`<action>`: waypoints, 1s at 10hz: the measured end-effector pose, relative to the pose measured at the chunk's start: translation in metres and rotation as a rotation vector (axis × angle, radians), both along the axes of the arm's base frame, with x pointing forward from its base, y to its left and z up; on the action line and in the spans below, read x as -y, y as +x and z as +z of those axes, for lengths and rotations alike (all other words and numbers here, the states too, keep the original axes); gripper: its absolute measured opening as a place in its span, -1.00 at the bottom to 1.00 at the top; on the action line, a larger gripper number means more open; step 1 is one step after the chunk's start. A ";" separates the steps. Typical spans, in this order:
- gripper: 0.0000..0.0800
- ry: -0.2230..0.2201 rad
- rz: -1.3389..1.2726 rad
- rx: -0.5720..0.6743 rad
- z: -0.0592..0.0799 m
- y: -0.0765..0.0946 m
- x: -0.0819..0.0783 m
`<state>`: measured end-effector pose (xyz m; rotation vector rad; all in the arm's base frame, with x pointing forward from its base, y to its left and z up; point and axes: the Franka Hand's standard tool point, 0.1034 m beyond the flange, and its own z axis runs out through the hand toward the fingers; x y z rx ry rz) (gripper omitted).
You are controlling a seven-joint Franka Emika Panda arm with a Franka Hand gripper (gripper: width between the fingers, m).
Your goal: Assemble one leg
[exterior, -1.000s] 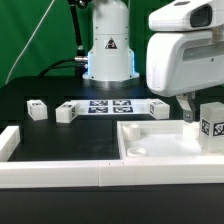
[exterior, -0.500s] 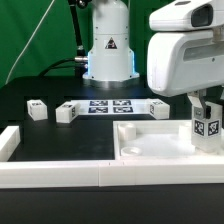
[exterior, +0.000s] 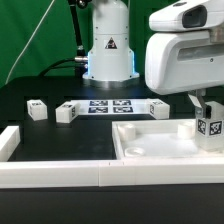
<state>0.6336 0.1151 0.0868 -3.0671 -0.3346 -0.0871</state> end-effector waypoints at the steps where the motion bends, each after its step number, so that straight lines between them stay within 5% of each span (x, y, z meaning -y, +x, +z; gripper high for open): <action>1: -0.27 0.010 -0.134 -0.004 0.000 0.000 -0.002; 10: -0.27 0.038 -1.011 -0.046 -0.001 0.001 0.004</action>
Offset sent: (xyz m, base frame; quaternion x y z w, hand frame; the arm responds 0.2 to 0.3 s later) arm -0.0012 0.0076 -0.0171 -0.0348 -0.0075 0.3216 0.9462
